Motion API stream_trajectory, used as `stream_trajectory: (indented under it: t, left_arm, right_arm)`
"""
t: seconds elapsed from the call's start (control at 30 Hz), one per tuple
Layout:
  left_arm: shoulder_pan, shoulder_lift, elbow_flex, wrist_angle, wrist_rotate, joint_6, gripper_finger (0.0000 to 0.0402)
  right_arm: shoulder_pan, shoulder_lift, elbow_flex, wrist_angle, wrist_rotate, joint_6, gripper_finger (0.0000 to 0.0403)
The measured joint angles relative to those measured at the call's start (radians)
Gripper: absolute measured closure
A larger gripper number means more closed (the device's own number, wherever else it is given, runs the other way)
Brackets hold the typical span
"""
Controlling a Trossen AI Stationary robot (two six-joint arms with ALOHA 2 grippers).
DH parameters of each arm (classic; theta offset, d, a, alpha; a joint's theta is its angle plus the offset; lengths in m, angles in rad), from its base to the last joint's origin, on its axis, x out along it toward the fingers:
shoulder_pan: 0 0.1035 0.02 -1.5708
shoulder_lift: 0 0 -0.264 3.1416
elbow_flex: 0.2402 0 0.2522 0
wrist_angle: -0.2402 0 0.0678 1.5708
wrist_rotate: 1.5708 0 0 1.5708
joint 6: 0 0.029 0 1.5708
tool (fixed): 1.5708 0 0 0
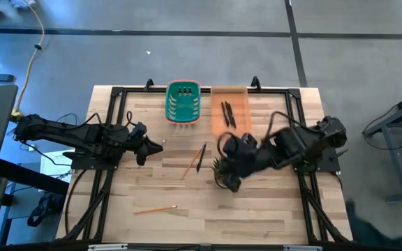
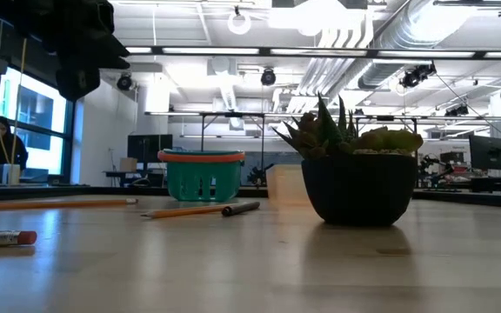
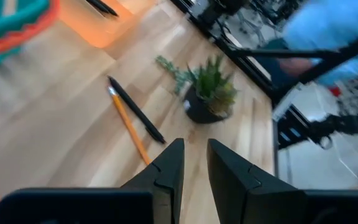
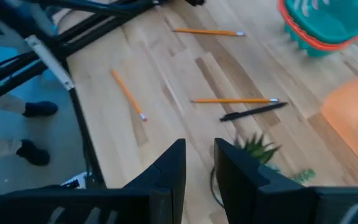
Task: Sort pens & pencils
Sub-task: Put the black ballpoint pen into the orange bin
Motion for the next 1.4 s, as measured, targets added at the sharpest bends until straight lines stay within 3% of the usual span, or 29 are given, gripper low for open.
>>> stream_trajectory:
  t: [0.37,0.97,1.2,1.4]
  left_arm:
    - [0.000,0.000,0.000,0.029,0.167,0.001,0.0344]
    - [0.000,0.000,0.000,0.029,0.178,0.068,0.0344]
    - [0.000,0.000,0.000,0.027,0.275,0.087,0.0344]
    - [0.000,0.003,0.000,0.001,0.316,0.087,0.0344]
  right_arm:
    - [0.148,0.000,0.000,0.153,0.126,-0.152,0.0328]
    - [0.206,0.127,-0.003,0.231,0.247,-0.279,0.0328]
    - [0.243,0.182,-0.003,0.233,0.360,-0.236,0.0328]
    - [0.309,0.206,-0.003,0.241,0.574,-0.166,0.0328]
